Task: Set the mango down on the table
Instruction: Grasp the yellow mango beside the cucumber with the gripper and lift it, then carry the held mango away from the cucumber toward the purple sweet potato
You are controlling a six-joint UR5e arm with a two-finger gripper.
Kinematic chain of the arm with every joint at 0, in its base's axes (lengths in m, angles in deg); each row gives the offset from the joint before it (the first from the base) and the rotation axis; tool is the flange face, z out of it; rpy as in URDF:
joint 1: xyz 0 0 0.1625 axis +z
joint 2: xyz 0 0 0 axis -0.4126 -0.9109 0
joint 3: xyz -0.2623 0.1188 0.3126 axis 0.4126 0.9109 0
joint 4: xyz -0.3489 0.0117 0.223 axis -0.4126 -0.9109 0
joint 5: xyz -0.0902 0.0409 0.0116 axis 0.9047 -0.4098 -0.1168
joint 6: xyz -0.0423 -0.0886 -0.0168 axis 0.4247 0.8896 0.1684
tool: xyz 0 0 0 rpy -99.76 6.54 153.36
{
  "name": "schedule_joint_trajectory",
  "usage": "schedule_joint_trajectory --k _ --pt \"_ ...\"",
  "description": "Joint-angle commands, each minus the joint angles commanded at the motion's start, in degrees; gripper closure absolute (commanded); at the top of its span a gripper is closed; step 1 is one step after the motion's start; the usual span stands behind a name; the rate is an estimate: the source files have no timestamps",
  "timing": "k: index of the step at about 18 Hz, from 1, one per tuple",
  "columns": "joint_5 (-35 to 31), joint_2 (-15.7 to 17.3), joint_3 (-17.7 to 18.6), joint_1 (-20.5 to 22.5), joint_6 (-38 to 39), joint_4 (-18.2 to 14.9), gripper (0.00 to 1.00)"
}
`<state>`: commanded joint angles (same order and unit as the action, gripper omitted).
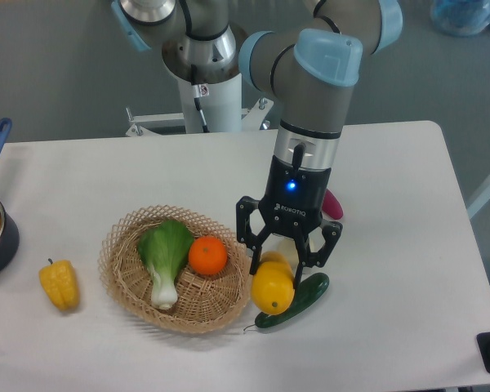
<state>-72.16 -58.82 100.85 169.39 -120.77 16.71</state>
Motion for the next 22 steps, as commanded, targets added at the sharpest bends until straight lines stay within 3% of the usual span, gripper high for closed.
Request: schedule_joint_trajectory --k 9,14,22 --pt "-0.8 0.4 0.4 1.2 -0.6 -0.2 0.57" --pt "-1.0 0.3 0.9 1.7 -5.3 -0.4 0.57" --pt "-8.7 1.2 6.6 2.0 -16.5 -0.5 0.57"
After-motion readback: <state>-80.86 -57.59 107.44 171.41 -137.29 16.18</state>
